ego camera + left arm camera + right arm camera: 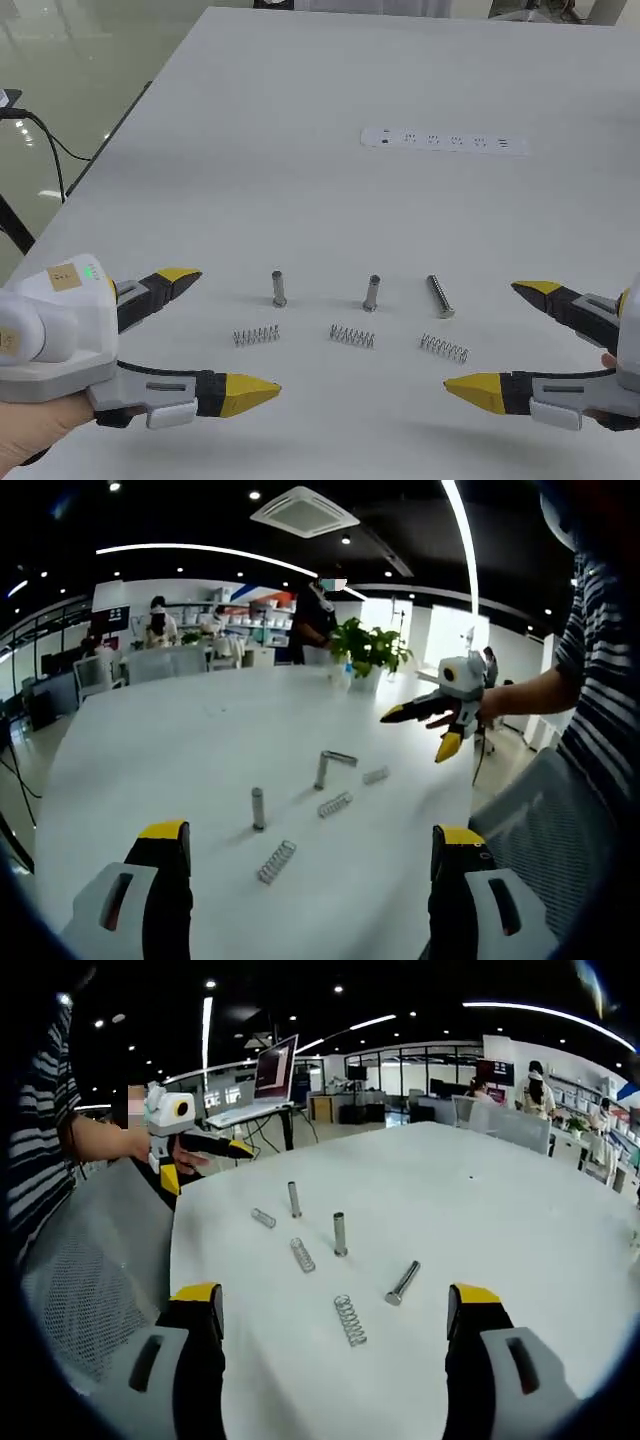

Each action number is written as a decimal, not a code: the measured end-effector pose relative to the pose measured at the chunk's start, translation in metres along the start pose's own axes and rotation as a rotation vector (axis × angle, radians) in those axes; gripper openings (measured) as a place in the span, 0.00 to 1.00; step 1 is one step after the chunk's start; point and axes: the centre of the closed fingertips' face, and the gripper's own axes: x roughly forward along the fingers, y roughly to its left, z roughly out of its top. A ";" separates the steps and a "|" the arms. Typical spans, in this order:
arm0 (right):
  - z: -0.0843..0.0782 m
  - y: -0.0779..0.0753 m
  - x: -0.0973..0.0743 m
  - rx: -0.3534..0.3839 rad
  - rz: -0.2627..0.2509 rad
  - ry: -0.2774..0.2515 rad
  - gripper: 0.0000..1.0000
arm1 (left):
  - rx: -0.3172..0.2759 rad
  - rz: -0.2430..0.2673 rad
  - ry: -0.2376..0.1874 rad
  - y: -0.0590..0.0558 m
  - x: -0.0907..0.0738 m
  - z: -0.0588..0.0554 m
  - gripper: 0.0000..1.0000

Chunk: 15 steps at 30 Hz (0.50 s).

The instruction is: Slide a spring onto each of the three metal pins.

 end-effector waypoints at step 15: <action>0.004 0.003 -0.001 0.018 0.009 -0.030 0.95 | 0.015 0.001 0.000 0.001 -0.002 0.001 0.98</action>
